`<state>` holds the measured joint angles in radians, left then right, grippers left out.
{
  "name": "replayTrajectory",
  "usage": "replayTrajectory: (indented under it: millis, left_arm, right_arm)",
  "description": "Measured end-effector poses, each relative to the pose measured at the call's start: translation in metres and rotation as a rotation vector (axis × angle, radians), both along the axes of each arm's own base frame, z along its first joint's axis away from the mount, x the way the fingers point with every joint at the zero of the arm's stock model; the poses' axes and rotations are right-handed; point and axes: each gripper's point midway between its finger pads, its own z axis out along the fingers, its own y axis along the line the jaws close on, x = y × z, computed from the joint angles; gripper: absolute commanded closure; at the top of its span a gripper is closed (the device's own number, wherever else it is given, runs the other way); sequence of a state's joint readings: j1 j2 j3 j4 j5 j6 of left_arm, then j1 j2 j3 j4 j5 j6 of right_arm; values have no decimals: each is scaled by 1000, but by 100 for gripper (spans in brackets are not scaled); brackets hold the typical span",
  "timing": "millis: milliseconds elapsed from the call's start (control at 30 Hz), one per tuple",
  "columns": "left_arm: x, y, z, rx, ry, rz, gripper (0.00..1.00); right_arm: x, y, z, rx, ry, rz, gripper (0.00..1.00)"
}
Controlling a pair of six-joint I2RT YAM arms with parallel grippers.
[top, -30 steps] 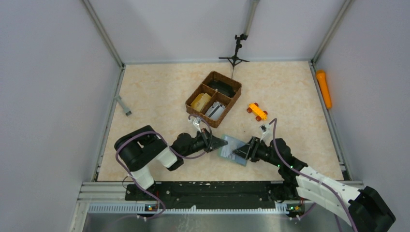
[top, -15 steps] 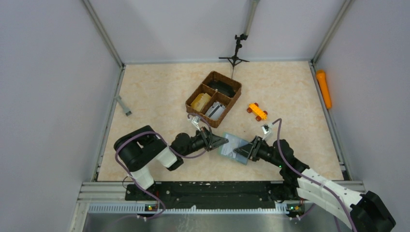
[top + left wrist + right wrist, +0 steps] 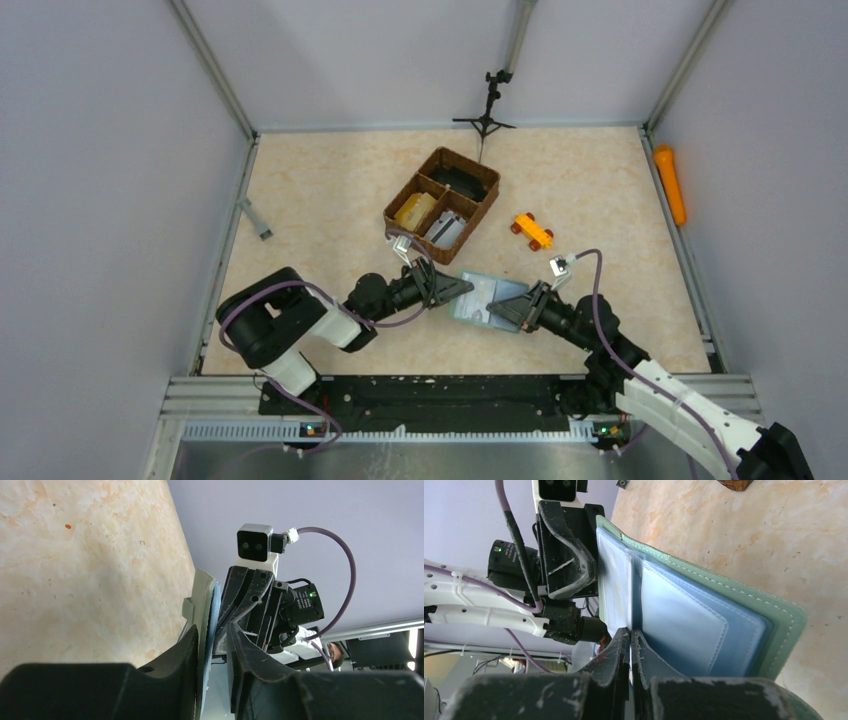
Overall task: Take the credit cards out of the card holder
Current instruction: Remove the credit card from the card holder.
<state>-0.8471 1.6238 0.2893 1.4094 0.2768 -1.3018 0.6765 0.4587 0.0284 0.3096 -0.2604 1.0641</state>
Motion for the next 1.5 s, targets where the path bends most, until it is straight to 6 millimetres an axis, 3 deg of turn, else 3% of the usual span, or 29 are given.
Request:
replayTrajectory:
  millis: [333, 533, 1033, 1133, 1267, 1500]
  left_arm:
    - [-11, 1, -3, 43, -8, -44, 83]
    - [-19, 4, 1, 46, -26, -69, 71]
    - [-31, 8, 11, 46, -66, -112, 72]
    - [-33, 8, 11, 52, -71, -118, 78]
    - [-36, 8, 7, 70, -68, -133, 100]
    - [-37, 8, 8, 65, -77, -142, 100]
  right_arm:
    - [-1, -1, 0, -20, 0, 1, 100]
    - [0, -2, 6, -22, -12, -2, 100]
    - [1, -5, 19, -22, -38, -19, 100]
    - [2, -5, 23, -17, -48, -20, 100]
    - [1, -4, 23, -16, -48, -14, 100]
    - [-1, -5, 25, -31, -45, -9, 98]
